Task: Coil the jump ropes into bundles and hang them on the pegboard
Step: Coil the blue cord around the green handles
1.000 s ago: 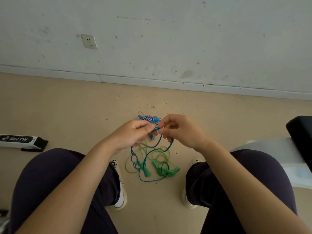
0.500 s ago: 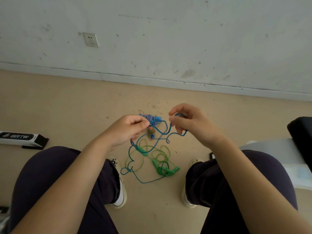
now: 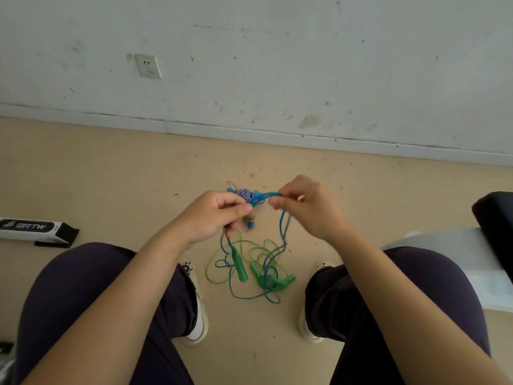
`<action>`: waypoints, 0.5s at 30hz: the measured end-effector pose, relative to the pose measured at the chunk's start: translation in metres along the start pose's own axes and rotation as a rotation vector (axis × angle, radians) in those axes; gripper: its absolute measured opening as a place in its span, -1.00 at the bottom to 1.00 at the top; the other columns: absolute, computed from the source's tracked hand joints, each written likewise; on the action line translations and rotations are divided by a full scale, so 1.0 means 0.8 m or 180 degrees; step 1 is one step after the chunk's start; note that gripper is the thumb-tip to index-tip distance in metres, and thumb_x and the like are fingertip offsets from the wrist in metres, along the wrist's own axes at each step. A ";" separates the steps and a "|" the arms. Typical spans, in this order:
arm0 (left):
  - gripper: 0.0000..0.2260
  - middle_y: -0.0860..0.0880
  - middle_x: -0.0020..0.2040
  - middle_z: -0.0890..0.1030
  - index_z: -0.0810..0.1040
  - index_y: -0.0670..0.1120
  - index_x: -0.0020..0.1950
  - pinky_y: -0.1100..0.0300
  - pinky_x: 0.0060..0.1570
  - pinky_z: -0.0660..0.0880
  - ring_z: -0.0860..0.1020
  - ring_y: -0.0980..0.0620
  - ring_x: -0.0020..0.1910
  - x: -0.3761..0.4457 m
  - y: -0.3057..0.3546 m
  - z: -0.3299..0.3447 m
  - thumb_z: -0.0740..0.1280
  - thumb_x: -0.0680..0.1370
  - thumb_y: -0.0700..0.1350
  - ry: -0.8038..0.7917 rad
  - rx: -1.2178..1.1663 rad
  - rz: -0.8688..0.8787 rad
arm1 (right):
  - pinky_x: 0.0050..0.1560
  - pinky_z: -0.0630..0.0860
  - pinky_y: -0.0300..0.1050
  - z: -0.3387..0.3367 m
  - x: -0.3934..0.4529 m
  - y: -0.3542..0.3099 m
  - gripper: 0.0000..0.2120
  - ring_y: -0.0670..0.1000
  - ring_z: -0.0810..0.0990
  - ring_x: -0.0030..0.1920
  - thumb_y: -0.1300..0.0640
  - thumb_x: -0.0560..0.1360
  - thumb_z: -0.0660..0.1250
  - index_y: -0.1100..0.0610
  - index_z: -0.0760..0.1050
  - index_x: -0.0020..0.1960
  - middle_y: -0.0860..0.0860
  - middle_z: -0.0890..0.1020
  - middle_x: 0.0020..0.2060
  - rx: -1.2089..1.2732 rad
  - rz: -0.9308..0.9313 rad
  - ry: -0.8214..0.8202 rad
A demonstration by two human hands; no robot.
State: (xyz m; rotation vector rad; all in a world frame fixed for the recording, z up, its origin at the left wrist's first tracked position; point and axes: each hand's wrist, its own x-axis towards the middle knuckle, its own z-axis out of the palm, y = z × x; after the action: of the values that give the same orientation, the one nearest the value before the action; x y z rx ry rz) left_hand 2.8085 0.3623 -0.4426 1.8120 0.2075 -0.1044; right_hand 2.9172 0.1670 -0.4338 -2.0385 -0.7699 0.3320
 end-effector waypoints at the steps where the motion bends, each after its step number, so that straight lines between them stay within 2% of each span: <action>1: -0.85 0.03 -0.44 0.48 0.67 -0.11 -0.09 0.22 -0.27 0.45 0.44 0.09 -0.46 0.001 -0.001 -0.006 0.33 0.62 -0.14 0.0094 0.0122 -0.0013 | -0.22 0.37 -0.27 -0.010 0.004 0.001 -0.83 -0.16 0.45 -0.28 0.10 0.47 0.48 0.12 0.63 -0.28 0.10 0.55 -0.30 0.0117 0.0033 0.0321; 3: -0.81 0.05 -0.44 0.46 0.67 -0.10 -0.09 0.15 -0.23 0.42 0.40 0.08 -0.45 0.001 -0.004 -0.017 0.31 0.64 -0.12 0.0202 0.0245 -0.0073 | -0.15 0.45 -0.23 -0.032 0.009 0.006 -0.81 -0.10 0.55 -0.26 0.17 0.50 0.44 0.06 0.60 -0.29 0.15 0.60 -0.30 0.0693 0.0223 0.0734; 4: -0.80 0.08 -0.46 0.42 0.67 -0.09 -0.08 0.13 -0.22 0.42 0.38 0.09 -0.47 0.000 -0.006 -0.020 0.29 0.65 -0.12 0.0219 0.0245 -0.0111 | -0.17 0.50 -0.18 -0.041 0.009 0.008 -0.82 -0.05 0.60 -0.29 0.21 0.51 0.42 0.09 0.59 -0.26 0.14 0.62 -0.33 0.0961 0.0272 0.0752; 5: -0.80 0.11 -0.48 0.38 0.66 -0.09 -0.07 0.13 -0.23 0.42 0.33 0.11 -0.49 0.000 -0.006 -0.021 0.27 0.66 -0.12 0.0209 0.0208 -0.0139 | -0.22 0.52 -0.16 -0.047 0.007 0.009 -0.86 0.00 0.62 -0.33 0.24 0.52 0.40 0.12 0.60 -0.22 0.11 0.63 -0.34 0.1164 0.0309 0.0598; 7: -0.80 0.13 -0.49 0.29 0.63 -0.09 -0.06 0.18 -0.36 0.35 0.24 0.11 -0.51 -0.002 -0.006 -0.018 0.25 0.67 -0.11 0.0139 0.0056 -0.0164 | -0.30 0.53 -0.19 -0.048 0.001 0.006 -0.96 0.06 0.62 -0.39 0.23 0.50 0.43 0.16 0.61 -0.05 0.08 0.64 -0.33 0.1307 0.0376 -0.0041; 9: -0.82 0.11 -0.49 0.26 0.62 -0.09 -0.06 0.22 -0.47 0.18 0.17 0.09 -0.51 -0.003 -0.003 -0.010 0.27 0.66 -0.10 0.0041 -0.0102 -0.0195 | -0.28 0.54 -0.16 -0.037 -0.004 0.001 -0.73 0.07 0.58 -0.39 0.13 0.42 0.52 0.14 0.60 0.09 0.08 0.64 -0.31 0.1218 0.0420 -0.0619; 11: -0.83 0.12 -0.51 0.29 0.64 -0.09 -0.06 0.27 -0.51 0.13 0.16 0.12 -0.53 -0.004 0.001 -0.001 0.30 0.64 -0.09 -0.0130 -0.0112 -0.0203 | -0.26 0.54 -0.15 -0.023 -0.006 -0.006 -0.66 0.04 0.57 -0.38 0.05 0.38 0.53 0.14 0.60 0.11 0.06 0.65 -0.31 0.1090 0.0374 -0.0849; 15: -0.83 0.10 -0.48 0.30 0.68 -0.10 -0.06 0.27 -0.49 0.16 0.20 0.12 -0.51 -0.007 0.005 0.015 0.36 0.60 -0.04 -0.0443 -0.0011 -0.0204 | -0.31 0.44 -0.18 0.001 -0.008 -0.010 -0.86 -0.06 0.46 -0.40 0.08 0.46 0.49 0.11 0.63 -0.03 -0.10 0.54 -0.45 0.0558 0.0302 -0.1086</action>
State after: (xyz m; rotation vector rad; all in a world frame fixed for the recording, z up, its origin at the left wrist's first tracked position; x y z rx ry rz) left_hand 2.8043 0.3493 -0.4411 1.7871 0.1667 -0.2743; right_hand 2.9086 0.1666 -0.4275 -1.8784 -0.8177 0.7895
